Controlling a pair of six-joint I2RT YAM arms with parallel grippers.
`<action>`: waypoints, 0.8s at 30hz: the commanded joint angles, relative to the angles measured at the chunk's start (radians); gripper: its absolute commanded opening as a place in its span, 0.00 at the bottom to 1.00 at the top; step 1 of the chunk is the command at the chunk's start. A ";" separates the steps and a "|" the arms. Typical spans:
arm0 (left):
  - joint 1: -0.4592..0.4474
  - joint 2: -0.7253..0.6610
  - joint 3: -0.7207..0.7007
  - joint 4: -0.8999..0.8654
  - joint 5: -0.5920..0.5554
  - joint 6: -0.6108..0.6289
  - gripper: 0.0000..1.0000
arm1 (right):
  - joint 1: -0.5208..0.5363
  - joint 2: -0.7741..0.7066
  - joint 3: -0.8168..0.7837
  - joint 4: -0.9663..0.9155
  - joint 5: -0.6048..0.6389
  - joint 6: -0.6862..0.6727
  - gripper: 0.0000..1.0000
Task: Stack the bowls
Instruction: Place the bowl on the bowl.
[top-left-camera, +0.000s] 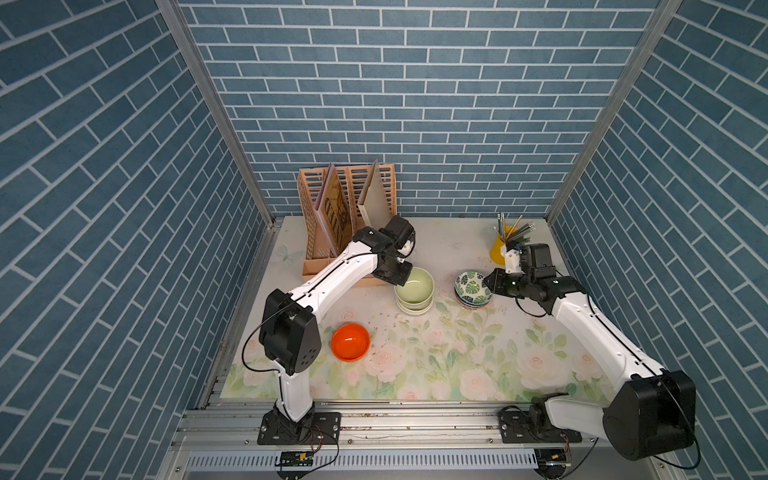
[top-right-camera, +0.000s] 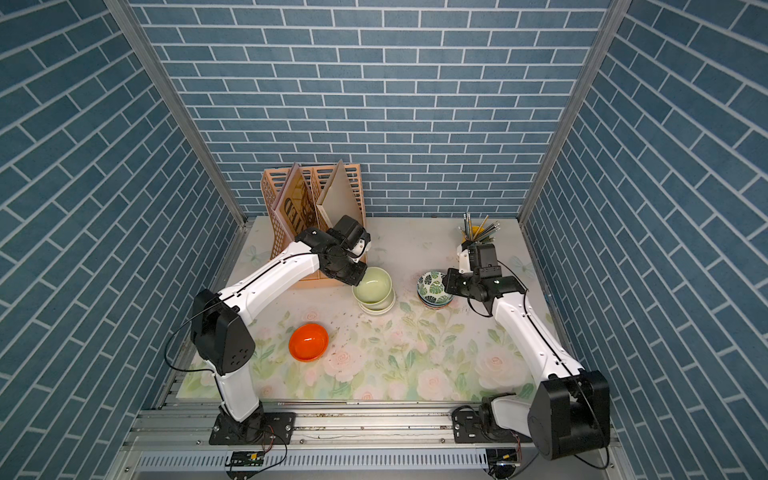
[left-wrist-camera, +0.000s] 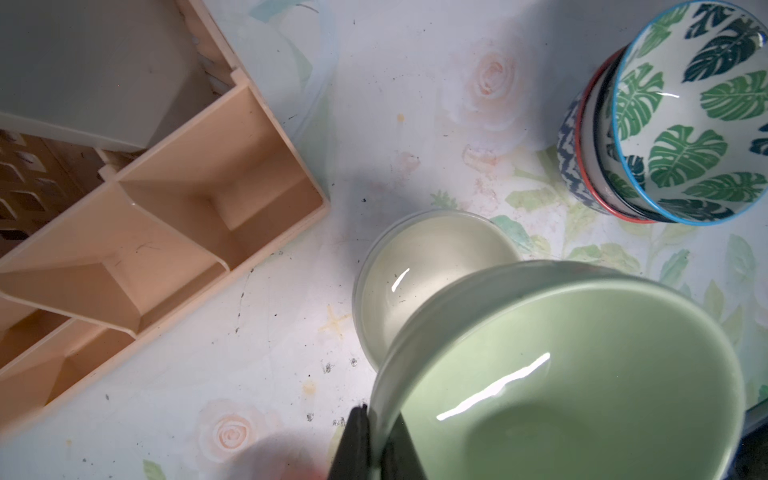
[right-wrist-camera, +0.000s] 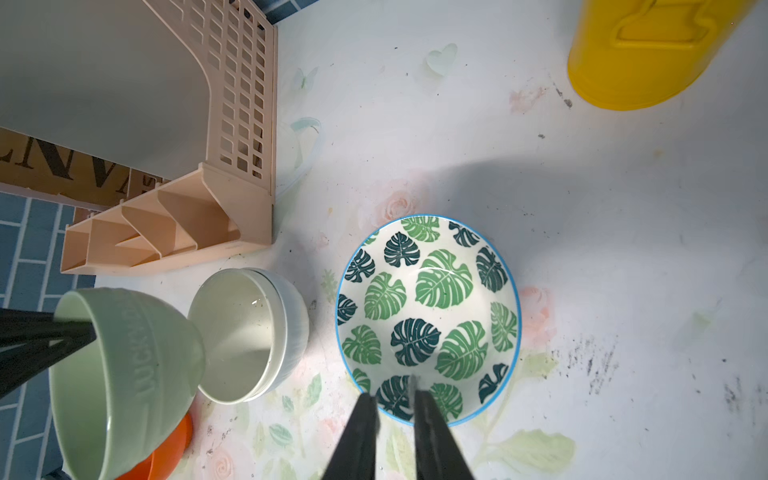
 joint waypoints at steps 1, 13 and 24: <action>0.011 0.013 0.041 -0.002 0.019 0.001 0.00 | 0.006 -0.018 -0.007 0.005 0.016 0.000 0.21; 0.027 0.069 0.017 0.052 0.045 -0.017 0.00 | 0.006 -0.025 -0.016 0.006 0.018 0.000 0.21; 0.034 0.082 -0.028 0.072 0.055 -0.017 0.00 | 0.006 -0.026 -0.021 0.008 0.018 0.000 0.21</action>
